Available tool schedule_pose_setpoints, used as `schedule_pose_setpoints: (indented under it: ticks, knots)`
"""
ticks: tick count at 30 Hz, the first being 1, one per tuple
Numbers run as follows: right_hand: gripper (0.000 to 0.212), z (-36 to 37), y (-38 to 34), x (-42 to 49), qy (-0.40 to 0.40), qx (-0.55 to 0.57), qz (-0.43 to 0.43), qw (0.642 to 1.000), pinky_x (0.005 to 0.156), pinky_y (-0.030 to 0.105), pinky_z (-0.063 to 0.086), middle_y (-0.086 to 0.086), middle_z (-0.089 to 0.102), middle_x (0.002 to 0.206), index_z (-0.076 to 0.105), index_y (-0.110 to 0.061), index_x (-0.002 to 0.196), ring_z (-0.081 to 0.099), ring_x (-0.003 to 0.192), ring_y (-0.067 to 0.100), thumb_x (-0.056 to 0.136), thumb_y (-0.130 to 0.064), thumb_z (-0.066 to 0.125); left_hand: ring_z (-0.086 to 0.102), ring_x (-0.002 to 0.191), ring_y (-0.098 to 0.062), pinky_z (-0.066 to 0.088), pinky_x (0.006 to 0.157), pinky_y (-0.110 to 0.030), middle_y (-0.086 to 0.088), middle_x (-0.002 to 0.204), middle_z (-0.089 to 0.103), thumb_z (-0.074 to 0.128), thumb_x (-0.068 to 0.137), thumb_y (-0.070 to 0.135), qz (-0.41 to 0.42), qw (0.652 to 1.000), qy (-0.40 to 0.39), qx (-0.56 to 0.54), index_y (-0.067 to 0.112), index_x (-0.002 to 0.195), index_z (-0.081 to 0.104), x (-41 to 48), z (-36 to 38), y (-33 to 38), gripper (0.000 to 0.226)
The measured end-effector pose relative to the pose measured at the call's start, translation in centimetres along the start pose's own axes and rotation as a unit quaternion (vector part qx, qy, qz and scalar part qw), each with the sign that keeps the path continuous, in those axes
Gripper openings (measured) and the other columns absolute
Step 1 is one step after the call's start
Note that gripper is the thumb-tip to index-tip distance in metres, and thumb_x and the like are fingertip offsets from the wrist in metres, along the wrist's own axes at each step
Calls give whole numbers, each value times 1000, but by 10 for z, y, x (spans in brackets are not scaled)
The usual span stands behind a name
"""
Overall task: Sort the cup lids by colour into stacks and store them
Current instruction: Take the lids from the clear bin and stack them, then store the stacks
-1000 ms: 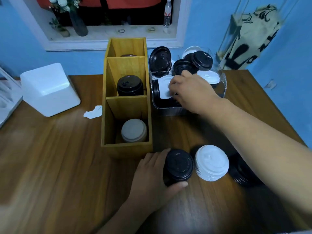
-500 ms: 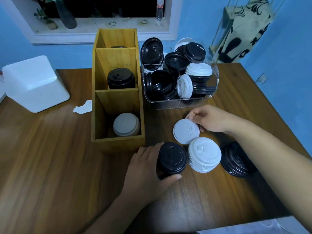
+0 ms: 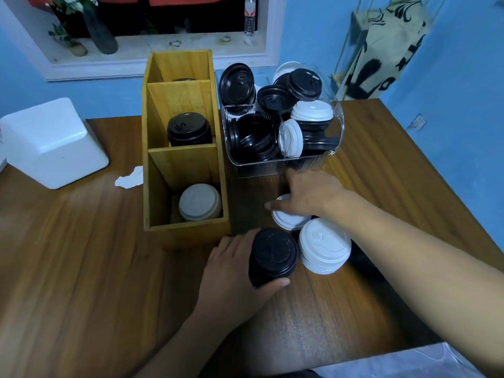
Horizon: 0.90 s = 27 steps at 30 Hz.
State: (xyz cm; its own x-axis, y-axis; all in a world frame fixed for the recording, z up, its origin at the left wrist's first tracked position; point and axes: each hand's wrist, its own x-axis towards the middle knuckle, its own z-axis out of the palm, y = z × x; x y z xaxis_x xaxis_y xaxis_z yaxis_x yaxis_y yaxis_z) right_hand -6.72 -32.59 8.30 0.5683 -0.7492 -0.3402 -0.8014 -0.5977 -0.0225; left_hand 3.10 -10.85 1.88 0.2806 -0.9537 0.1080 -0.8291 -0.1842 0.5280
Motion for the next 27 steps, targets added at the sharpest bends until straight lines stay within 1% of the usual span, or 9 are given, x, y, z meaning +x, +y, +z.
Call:
schedule_pose_setpoints:
  ticks: [4, 6, 7, 10, 12, 14, 19, 23, 27]
  knots:
    - [76, -2, 8, 0, -6, 35, -95, 995, 85, 41, 51, 1, 50, 114, 44, -21, 133, 57, 108, 29, 76, -57, 79, 46, 118, -3, 39, 96, -24, 21, 133, 55, 63, 65, 85, -6, 1000, -3, -1, 34, 143, 42, 1, -1, 0, 95]
    - [77, -5, 22, -2, -42, 126, -148, 980, 97, 36, 47, -3, 47, 125, 43, -25, 140, 52, 117, 20, 76, -33, 85, 47, 117, -3, 39, 96, -23, 20, 133, 56, 63, 65, 85, -7, 1000, 0, -3, 33, 142, 44, 0, 0, -1, 95]
    - [80, -5, 31, -4, -50, 176, -160, 970, 103, 31, 43, -6, 46, 133, 42, -29, 144, 48, 123, 15, 76, -28, 86, 47, 118, -3, 38, 96, -23, 19, 133, 56, 63, 65, 85, -6, 1000, 2, -4, 32, 143, 44, 0, 0, -1, 96]
    - [75, -3, 49, -4, 13, 207, -126, 970, 108, 30, 39, -6, 50, 137, 46, -33, 140, 48, 128, 15, 76, -51, 82, 44, 119, 0, 36, 98, -21, 21, 135, 53, 62, 66, 85, -2, 1000, -3, -6, 34, 144, 41, 0, 1, -2, 96]
    - [79, 1, 52, -3, 46, 127, -74, 988, 102, 39, 45, -2, 54, 128, 50, -30, 133, 53, 119, 20, 72, -76, 70, 44, 120, 0, 36, 98, -21, 21, 136, 53, 62, 66, 86, 0, 1000, -5, -3, 34, 145, 41, 0, 1, -3, 97]
    - [83, 8, 47, -2, 43, 59, -69, 995, 95, 44, 50, 0, 55, 123, 51, -28, 132, 56, 112, 24, 71, -83, 63, 45, 120, -1, 38, 98, -23, 21, 135, 54, 62, 65, 86, -1, 1000, -4, 1, 33, 144, 42, 0, 1, -3, 97]
    - [77, 15, 51, 3, 19, 135, -172, 976, 107, 39, 42, -1, 53, 133, 48, -27, 142, 50, 124, 20, 77, -46, 83, 47, 119, -2, 42, 97, -23, 19, 135, 56, 65, 66, 83, -2, 1000, 8, -3, 32, 145, 41, 0, 1, -1, 98]
    - [75, 17, 51, 5, 47, 125, -169, 976, 103, 36, 45, 1, 58, 127, 55, -22, 138, 54, 117, 19, 76, -55, 81, 46, 122, -5, 40, 99, -25, 15, 139, 56, 67, 65, 79, -16, 1000, 16, -17, 31, 149, 34, 0, 1, 1, 102]
    - [62, 10, 51, -2, 79, 118, -185, 972, 98, 36, 48, -2, 67, 124, 63, -21, 130, 61, 113, 18, 76, -43, 84, 47, 118, -3, 42, 96, -24, 16, 135, 57, 68, 67, 79, -12, 1000, 17, -9, 32, 145, 38, 0, 2, 1, 96]
